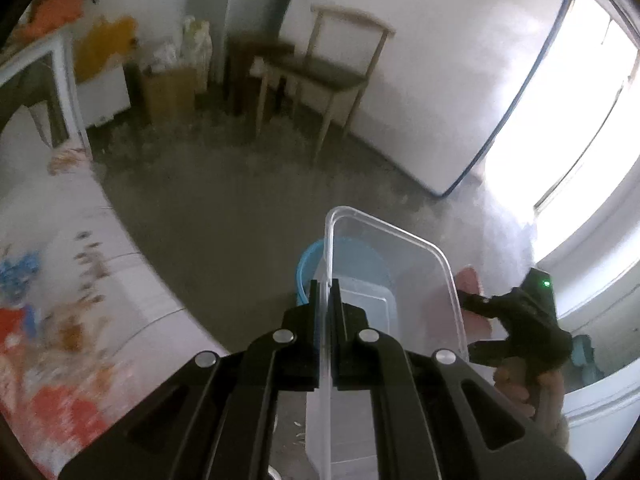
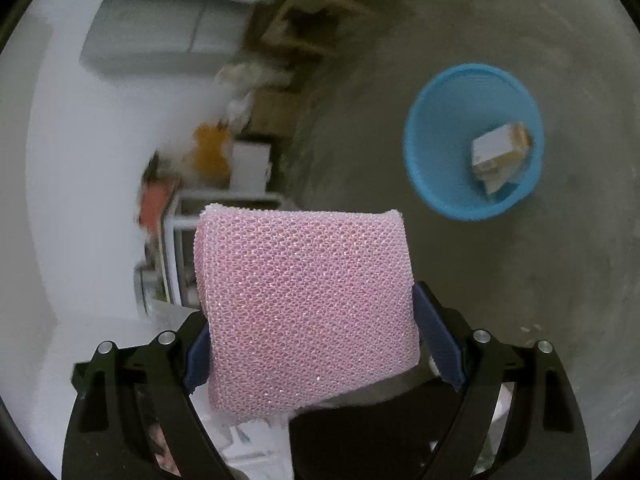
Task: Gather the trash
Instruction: 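Carry the container and sponge to the blue wastebasket and open both grippers, then move both tools back over the table toward the red snack bag, then grasp the clear plastic bag with the right gripper while the left gripper grasps the red snack bag, then carry both bags to the blue wastebasket and open both grippers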
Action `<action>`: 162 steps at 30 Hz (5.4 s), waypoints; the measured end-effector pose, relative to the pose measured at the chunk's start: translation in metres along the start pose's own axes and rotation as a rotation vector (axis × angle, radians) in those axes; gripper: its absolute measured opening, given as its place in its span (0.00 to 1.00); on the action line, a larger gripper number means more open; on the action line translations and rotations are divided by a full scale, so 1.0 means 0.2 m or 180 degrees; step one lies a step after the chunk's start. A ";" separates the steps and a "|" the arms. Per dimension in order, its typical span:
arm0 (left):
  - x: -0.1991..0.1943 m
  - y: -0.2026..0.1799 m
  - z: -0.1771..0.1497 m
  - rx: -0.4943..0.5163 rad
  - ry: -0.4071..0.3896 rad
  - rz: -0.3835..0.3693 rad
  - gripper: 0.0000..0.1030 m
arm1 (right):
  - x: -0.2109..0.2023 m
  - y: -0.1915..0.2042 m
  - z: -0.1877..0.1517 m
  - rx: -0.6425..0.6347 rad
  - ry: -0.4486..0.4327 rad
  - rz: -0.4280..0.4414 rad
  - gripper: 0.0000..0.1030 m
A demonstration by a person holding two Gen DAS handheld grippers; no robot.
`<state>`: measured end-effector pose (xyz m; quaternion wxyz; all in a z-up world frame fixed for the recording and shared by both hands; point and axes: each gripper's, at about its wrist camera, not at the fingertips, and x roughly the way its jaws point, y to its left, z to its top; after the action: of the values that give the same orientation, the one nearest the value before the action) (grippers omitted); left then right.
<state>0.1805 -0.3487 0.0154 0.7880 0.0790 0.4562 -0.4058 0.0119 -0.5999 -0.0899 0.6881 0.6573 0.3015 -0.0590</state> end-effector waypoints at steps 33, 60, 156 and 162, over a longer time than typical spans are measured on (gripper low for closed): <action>-0.02 -0.05 0.16 0.0176 -0.0132 -0.0106 0.74 | 0.42 -0.34 0.69 -0.0125 -0.0213 -0.1406 0.92; -1.01 0.76 -0.96 -0.0769 -0.0781 0.0761 0.84 | 0.11 0.26 0.04 -0.1843 -0.0473 -0.0924 0.92; -0.95 0.97 -1.51 -0.1538 -0.0774 -0.0344 0.20 | 0.59 0.93 -1.58 -0.3674 0.0311 -0.0671 0.00; -0.93 1.10 -1.43 -0.1767 -0.0808 -0.0509 0.38 | 0.62 0.89 -1.52 -0.3481 0.0433 -0.0652 0.00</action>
<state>0.1016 0.0425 -0.0570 0.7956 -0.2265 0.4524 -0.3331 0.0953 -0.2521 0.0173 0.8986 0.1744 0.3942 0.0820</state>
